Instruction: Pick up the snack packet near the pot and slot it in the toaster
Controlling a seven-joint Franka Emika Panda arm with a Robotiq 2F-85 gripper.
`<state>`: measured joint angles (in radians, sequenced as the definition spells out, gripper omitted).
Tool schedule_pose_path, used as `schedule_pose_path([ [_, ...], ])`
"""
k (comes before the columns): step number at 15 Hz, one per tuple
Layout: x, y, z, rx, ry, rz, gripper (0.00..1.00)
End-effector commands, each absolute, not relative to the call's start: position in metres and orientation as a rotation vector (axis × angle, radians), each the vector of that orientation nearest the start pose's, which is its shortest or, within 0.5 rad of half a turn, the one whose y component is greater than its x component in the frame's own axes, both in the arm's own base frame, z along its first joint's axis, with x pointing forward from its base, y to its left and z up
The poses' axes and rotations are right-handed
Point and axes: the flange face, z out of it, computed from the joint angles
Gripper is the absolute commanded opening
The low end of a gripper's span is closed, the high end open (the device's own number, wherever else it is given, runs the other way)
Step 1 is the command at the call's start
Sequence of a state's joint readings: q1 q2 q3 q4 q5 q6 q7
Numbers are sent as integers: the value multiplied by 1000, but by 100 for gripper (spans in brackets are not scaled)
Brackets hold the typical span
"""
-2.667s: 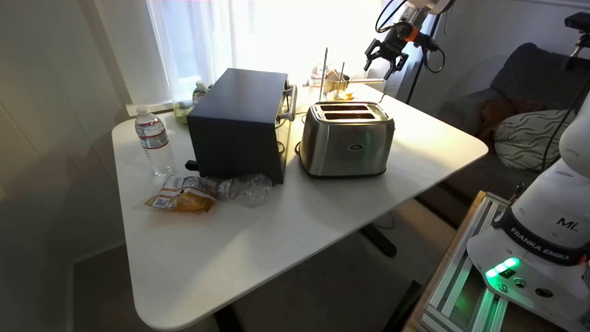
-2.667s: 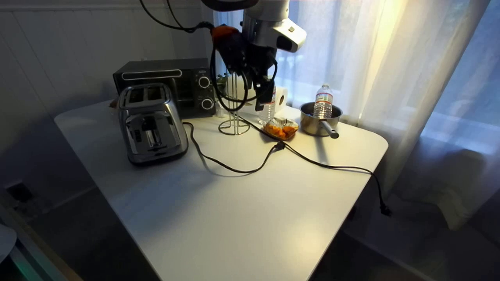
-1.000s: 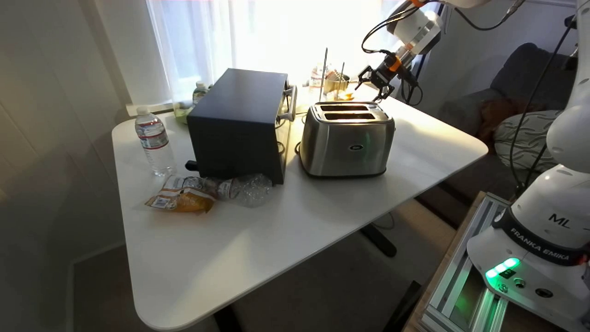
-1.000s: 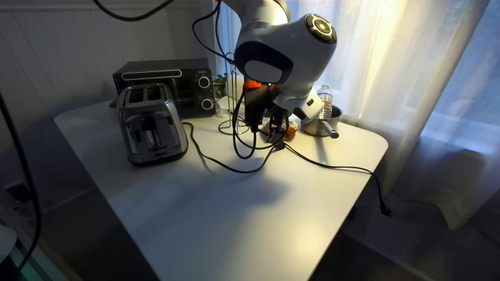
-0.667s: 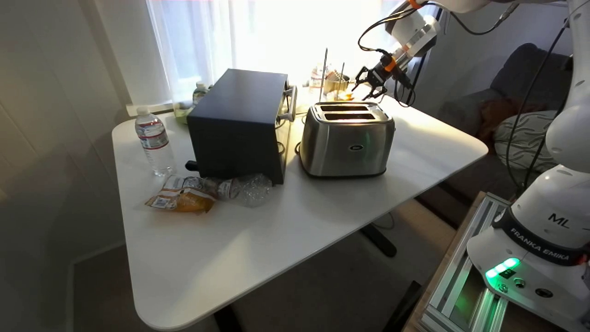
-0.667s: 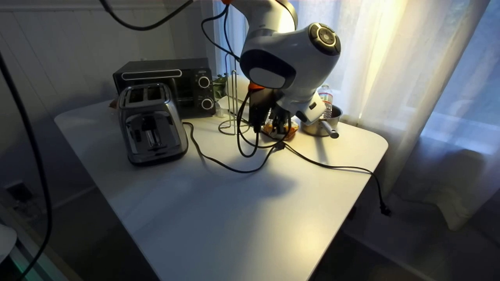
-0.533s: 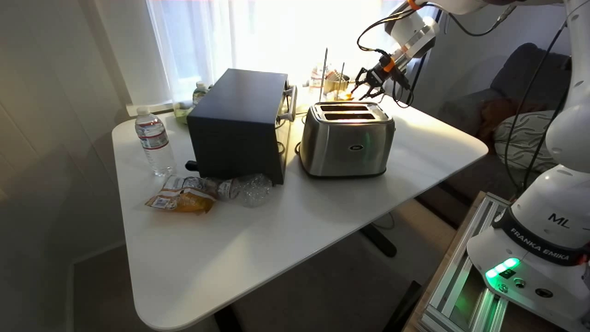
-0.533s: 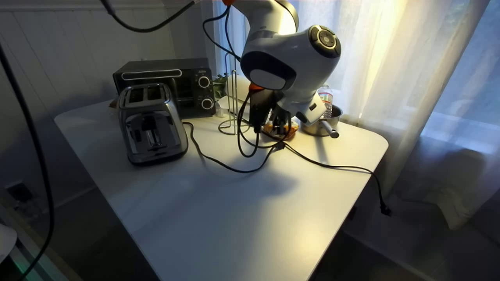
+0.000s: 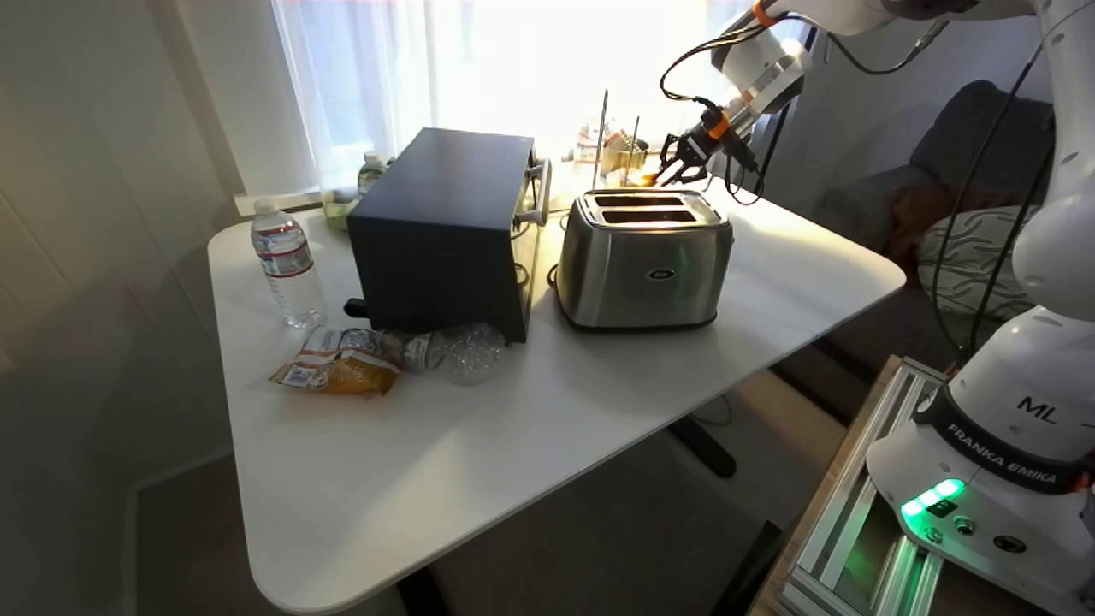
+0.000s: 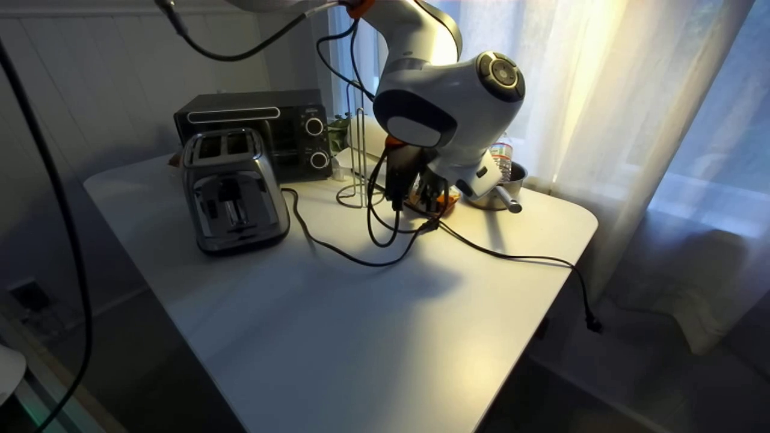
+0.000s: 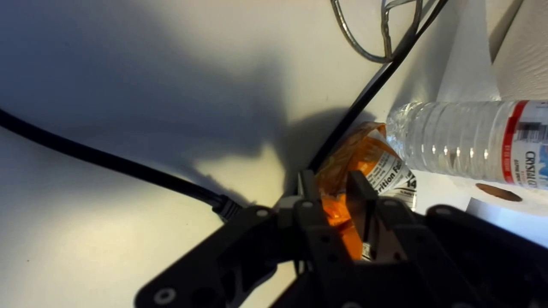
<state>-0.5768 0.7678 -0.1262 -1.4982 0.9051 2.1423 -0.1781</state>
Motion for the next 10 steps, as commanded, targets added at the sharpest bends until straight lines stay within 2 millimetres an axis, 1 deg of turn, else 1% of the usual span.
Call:
schedule_pose_path([
  [1, 580, -429, 214, -2123, 1248, -262, 18],
  [2, 581, -429, 214, -2119, 1248, -264, 17],
  [3, 582, -429, 213, -2114, 1248, -266, 22],
  [4, 583, -429, 212, -2110, 1247, -270, 23],
  [6, 585, -429, 211, -2098, 1243, -274, 36],
  [8, 586, -428, 208, -2095, 1241, -274, 43],
  [10, 588, -427, 205, -2090, 1241, -273, 42],
])
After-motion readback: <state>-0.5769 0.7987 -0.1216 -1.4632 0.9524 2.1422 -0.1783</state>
